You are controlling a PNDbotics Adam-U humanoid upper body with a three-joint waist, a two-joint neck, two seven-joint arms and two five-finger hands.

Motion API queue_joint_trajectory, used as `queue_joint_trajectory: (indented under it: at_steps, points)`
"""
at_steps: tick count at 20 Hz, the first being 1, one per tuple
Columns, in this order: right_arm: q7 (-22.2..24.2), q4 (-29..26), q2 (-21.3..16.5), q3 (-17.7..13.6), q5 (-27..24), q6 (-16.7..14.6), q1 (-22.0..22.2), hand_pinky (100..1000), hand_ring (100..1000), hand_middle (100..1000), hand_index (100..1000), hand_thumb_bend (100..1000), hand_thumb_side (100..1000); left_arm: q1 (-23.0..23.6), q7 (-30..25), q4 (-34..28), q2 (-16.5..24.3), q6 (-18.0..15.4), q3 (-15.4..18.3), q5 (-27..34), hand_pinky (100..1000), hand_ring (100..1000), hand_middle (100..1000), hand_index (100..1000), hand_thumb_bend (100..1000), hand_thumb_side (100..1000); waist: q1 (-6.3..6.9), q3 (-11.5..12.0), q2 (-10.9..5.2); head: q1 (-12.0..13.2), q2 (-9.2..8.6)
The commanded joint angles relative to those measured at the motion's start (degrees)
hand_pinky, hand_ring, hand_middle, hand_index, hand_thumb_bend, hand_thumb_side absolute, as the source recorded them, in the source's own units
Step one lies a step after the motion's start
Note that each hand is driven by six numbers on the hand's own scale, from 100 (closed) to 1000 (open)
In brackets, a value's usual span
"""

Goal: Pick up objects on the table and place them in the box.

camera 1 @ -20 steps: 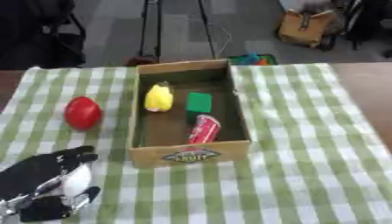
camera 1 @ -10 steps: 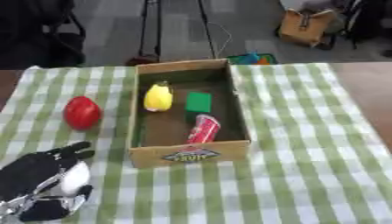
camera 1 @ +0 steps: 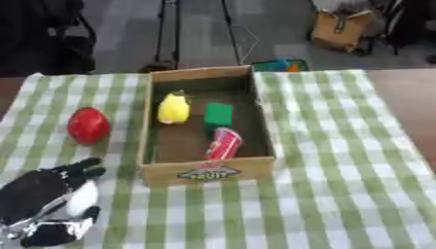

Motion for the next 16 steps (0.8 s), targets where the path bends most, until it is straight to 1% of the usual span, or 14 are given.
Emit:
queue_joint_trajectory:
  at_steps: [1, 2, 3, 5, 6, 8, 10, 11, 12, 13, 14, 15, 16]
  points:
    - [-1.0, -1.4, -0.9, -0.5, -0.5, -0.5, -0.3, 552, 528, 465, 532, 100, 668, 1.0, -1.2, 3.0, 0.4, -0.3, -0.8, -0.7, 387, 822, 1000, 952, 150, 619, -0.33, 0.0, -0.44, -0.1, -0.74]
    - [-1.1, -1.4, -0.9, -0.5, -0.5, -0.5, -0.3, 552, 528, 465, 532, 100, 668, 1.0, -1.5, 3.2, 0.4, -0.4, -0.8, -0.6, 387, 821, 1000, 951, 151, 620, -0.34, -0.1, -0.43, -0.1, -0.74]
    - [-1.1, -1.4, -0.9, -0.5, -0.5, -0.5, -0.3, 552, 528, 465, 532, 100, 667, 1.0, -1.7, 3.3, 0.4, -0.5, -0.8, -0.5, 378, 808, 1000, 924, 142, 612, -0.35, -0.1, -0.43, -0.1, -0.75]
    - [-1.2, -1.4, -0.9, -0.5, -0.4, -0.5, -0.3, 553, 528, 465, 532, 100, 668, 1.0, -2.2, 3.5, 0.4, -0.5, -0.7, -0.2, 376, 801, 1000, 910, 138, 616, -0.36, -0.1, -0.42, -0.1, -0.77]
    - [-1.2, -1.4, -1.0, -0.5, -0.4, -0.5, -0.3, 553, 528, 465, 532, 100, 667, 1.0, -2.4, 3.5, 0.4, -0.5, -0.7, 0.0, 370, 793, 1000, 881, 135, 623, -0.36, -0.1, -0.43, -0.1, -0.75]
    - [-1.3, -1.4, -1.0, -0.5, -0.4, -0.5, -0.3, 553, 528, 464, 533, 100, 663, 1.1, -2.7, 3.5, 0.3, -0.5, -0.7, 1.0, 356, 769, 1000, 813, 101, 658, -0.35, 0.0, -0.47, 0.0, -0.71]
    - [-1.5, -1.4, -1.0, -0.5, -0.4, -0.4, -0.3, 552, 528, 463, 532, 100, 661, 1.0, -3.1, 3.3, 0.4, -0.5, -0.7, 2.9, 339, 740, 995, 780, 100, 676, -0.34, 0.0, -0.51, 0.0, -0.64]
    - [-1.5, -1.4, -1.0, -0.5, -0.4, -0.4, -0.3, 552, 528, 463, 532, 100, 660, 1.0, -3.3, 3.1, 0.5, -0.4, -0.6, 3.6, 336, 731, 983, 771, 100, 683, -0.34, 0.1, -0.52, 0.0, -0.62]
    - [-1.5, -1.4, -1.0, -0.5, -0.4, -0.4, -0.3, 552, 529, 462, 532, 100, 658, 1.0, -3.6, 3.0, 0.5, -0.2, -0.6, 4.4, 315, 704, 939, 752, 100, 693, -0.34, 0.1, -0.53, -0.1, -0.64]
    - [-1.6, -1.4, -1.0, -0.5, -0.4, -0.4, -0.3, 552, 529, 462, 532, 100, 658, 1.0, -3.8, 3.0, 0.5, -0.1, -0.6, 5.1, 315, 704, 939, 752, 100, 693, -0.33, 0.1, -0.54, -0.1, -0.66]
    - [-1.7, -1.4, -1.0, -0.5, -0.4, -0.3, -0.3, 552, 529, 461, 532, 100, 657, 1.0, -4.0, 2.9, 0.5, 0.1, -0.6, 5.6, 300, 688, 884, 734, 100, 701, -0.34, 0.0, -0.55, -0.1, -0.70]
    - [-1.7, -1.4, -1.0, -0.5, -0.4, -0.3, -0.3, 552, 529, 461, 532, 100, 657, 1.0, -4.2, 2.8, 0.6, 0.3, -0.6, 6.0, 300, 688, 884, 734, 100, 701, -0.34, 0.0, -0.57, -0.1, -0.72]
    - [-1.8, -1.4, -1.0, -0.5, -0.4, -0.3, -0.3, 552, 529, 460, 532, 100, 655, 0.9, -4.4, 2.8, 0.6, 0.4, -0.5, 6.4, 283, 668, 821, 720, 100, 706, -0.34, 0.0, -0.58, -0.1, -0.75]
